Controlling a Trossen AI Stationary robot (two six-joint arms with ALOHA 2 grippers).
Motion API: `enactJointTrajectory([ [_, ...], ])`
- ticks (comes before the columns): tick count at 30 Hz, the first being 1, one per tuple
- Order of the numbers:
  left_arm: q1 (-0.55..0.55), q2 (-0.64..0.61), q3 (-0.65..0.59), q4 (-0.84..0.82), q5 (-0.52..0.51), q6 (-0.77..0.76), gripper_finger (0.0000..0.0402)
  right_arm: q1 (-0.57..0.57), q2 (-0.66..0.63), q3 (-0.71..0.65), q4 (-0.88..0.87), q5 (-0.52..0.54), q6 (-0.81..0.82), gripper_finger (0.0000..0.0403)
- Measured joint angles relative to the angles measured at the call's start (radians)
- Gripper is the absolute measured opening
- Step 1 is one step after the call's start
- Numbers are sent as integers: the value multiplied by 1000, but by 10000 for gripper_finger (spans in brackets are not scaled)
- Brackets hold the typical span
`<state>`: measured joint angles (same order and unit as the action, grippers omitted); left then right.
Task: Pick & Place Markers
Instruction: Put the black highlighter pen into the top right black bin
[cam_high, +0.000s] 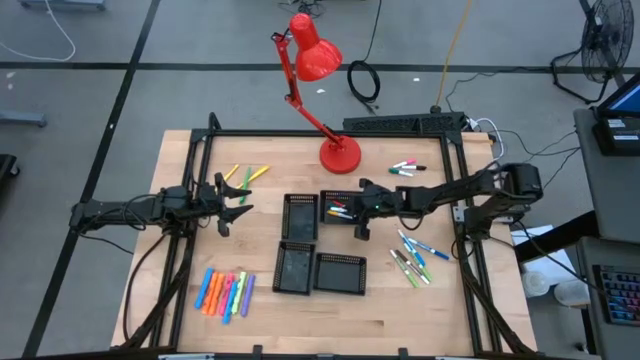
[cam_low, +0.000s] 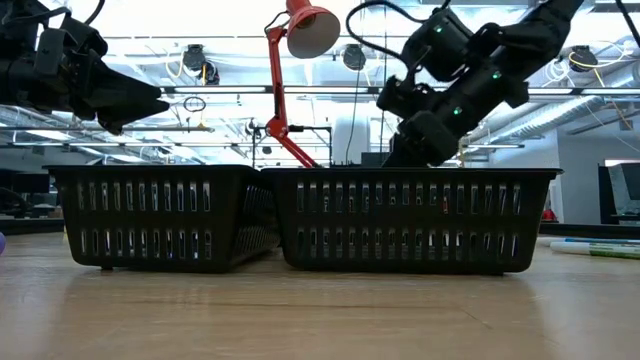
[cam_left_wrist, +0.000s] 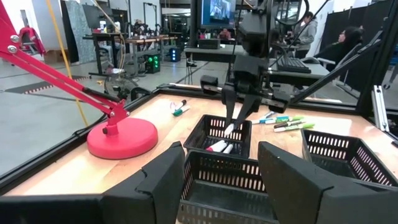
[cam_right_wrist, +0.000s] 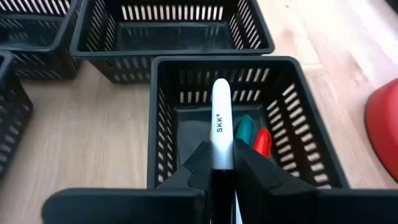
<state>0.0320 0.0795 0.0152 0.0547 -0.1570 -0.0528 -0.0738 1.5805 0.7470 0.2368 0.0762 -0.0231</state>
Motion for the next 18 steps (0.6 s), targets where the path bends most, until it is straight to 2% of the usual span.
enactJointTrajectory([
  [14,0,0,0,1,0,0,209,0,-1,0,-4,-2,-8,32],
  [18,0,0,0,1,0,0,209,0,-1,0,-2,0,-4,46],
])
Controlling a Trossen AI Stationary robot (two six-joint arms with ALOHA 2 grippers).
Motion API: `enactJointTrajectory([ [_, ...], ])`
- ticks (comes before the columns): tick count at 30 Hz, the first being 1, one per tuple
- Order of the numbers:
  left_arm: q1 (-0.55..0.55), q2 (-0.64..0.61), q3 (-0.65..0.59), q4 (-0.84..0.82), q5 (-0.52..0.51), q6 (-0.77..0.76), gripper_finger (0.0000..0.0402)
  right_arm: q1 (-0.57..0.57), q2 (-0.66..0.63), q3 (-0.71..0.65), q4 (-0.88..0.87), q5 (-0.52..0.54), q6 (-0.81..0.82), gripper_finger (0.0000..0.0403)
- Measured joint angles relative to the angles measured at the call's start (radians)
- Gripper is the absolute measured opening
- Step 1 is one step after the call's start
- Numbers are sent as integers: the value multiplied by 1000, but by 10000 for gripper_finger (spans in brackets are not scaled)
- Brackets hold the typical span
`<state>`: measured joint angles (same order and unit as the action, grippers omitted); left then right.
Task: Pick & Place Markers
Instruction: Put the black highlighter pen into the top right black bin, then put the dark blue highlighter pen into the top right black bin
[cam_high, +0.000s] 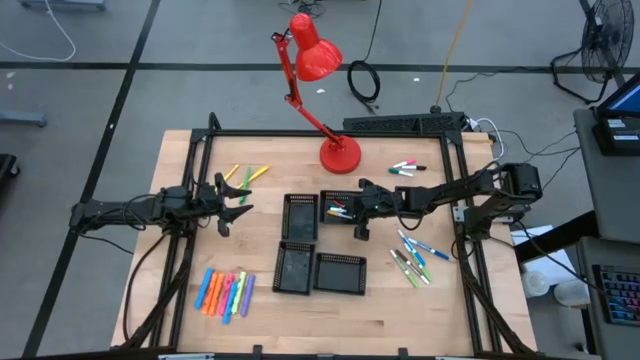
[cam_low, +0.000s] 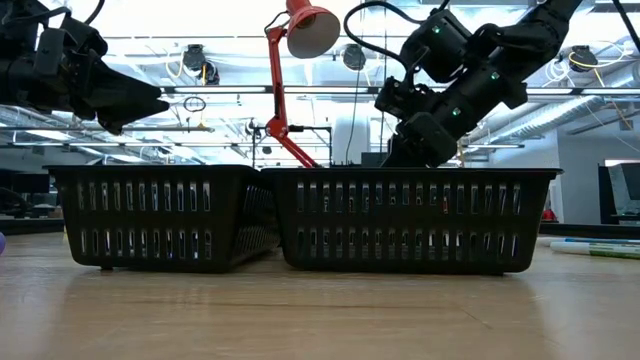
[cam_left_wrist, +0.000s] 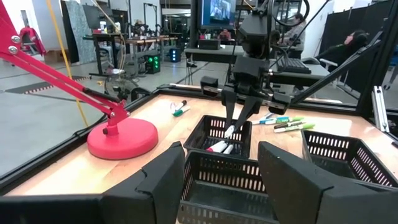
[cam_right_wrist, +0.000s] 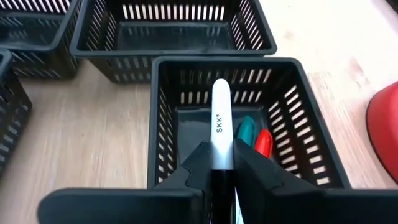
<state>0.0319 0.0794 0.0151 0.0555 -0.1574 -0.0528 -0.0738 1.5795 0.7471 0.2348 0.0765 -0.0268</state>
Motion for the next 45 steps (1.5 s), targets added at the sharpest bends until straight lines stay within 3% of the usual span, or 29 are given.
enactJointTrajectory([
  [6,0,0,0,0,0,0,209,0,0,0,1,0,14,65],
  [22,0,0,0,0,0,0,209,-4,-15,0,-11,21,-1,60],
  [35,0,0,0,0,0,0,209,-12,-265,-5,-334,429,53,94],
  [40,0,0,0,0,-1,0,209,-18,-373,-74,-393,600,104,119],
  [45,0,0,0,0,0,0,209,-97,-466,-190,-382,621,169,148],
])
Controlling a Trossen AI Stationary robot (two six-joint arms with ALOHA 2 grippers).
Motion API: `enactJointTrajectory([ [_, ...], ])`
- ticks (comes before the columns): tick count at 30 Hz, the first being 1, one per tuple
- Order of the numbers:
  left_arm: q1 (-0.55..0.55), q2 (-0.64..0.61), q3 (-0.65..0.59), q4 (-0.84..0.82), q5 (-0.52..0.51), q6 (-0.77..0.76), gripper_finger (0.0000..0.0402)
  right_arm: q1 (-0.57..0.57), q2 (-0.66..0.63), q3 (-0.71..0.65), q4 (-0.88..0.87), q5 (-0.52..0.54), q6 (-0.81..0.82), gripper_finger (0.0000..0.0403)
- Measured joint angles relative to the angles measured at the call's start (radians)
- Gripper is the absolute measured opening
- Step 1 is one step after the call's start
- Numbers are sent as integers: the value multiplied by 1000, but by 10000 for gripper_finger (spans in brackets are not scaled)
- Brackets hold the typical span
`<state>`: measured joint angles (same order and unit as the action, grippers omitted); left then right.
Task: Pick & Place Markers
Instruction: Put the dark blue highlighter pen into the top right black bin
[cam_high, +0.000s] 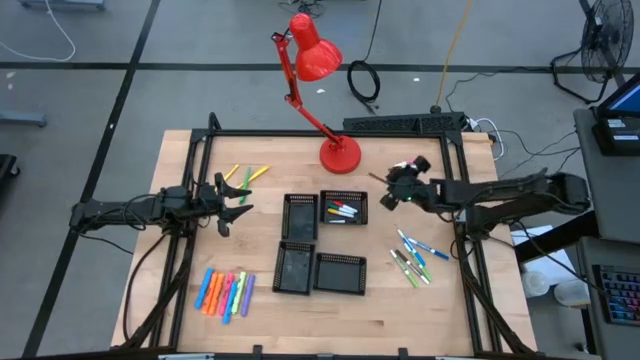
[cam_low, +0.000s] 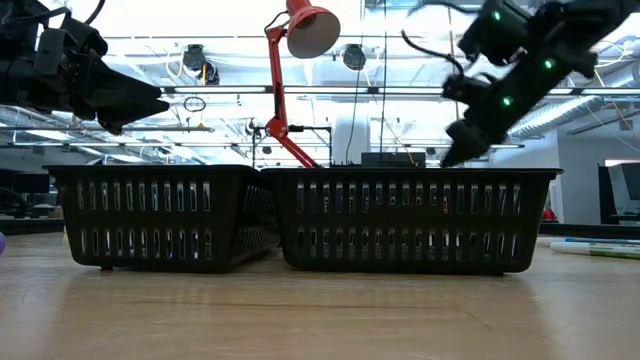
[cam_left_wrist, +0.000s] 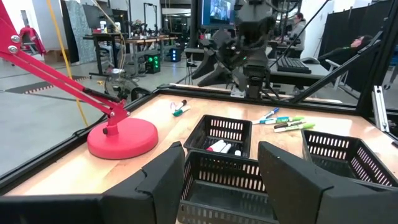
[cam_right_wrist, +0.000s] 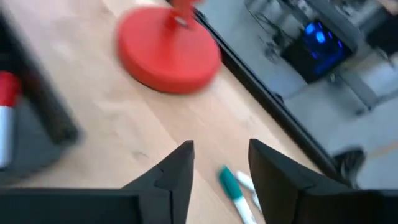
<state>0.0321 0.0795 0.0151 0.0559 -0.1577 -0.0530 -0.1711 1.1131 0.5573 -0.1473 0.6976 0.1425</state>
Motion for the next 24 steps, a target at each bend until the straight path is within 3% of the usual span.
enactJointTrajectory([
  [8,0,0,0,0,0,0,209,-242,-49,-95,21,-217,80,187],
  [12,0,0,0,0,0,0,209,-362,-22,-98,73,-336,-17,196],
  [18,0,0,0,0,0,0,209,-547,36,-75,89,-599,-144,192],
  [21,0,0,0,0,0,0,209,-593,83,-75,111,-714,-175,187],
  [24,0,0,0,0,0,0,209,-603,142,-75,162,-750,-197,183],
])
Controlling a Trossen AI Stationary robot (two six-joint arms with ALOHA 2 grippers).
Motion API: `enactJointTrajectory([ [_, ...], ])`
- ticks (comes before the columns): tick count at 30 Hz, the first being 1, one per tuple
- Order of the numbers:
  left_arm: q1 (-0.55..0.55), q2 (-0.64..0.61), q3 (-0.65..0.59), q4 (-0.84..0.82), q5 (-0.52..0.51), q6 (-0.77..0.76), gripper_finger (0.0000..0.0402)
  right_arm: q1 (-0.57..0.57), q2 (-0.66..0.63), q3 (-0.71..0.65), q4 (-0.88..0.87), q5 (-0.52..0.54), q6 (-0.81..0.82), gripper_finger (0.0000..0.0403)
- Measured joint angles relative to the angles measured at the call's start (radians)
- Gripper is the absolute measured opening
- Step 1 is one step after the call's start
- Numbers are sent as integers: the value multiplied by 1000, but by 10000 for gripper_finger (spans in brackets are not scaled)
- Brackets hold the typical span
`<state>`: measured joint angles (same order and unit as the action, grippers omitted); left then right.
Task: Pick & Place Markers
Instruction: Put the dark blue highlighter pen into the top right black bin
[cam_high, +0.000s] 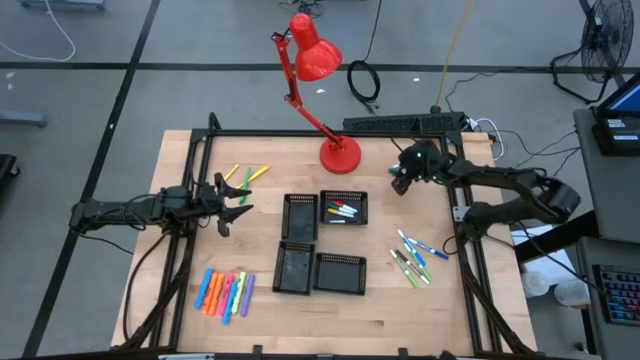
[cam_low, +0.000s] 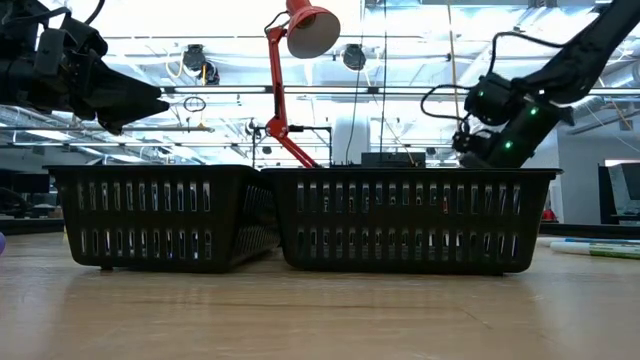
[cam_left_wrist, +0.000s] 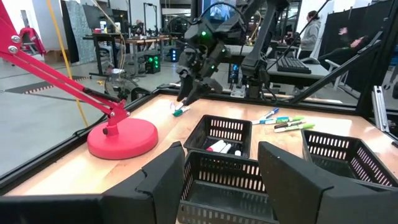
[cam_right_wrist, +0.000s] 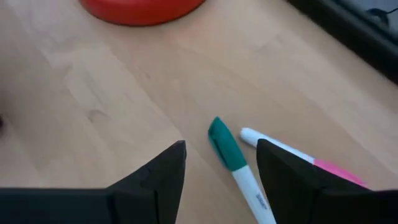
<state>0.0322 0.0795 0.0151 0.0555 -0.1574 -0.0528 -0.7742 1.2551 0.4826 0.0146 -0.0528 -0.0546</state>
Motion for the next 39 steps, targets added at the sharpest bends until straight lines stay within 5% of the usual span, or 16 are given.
enactJointTrajectory([
  [11,0,0,0,0,0,0,209,0,190,4,64,-1,-54,180],
  [39,0,0,0,0,0,0,209,82,138,1,-146,112,92,180],
])
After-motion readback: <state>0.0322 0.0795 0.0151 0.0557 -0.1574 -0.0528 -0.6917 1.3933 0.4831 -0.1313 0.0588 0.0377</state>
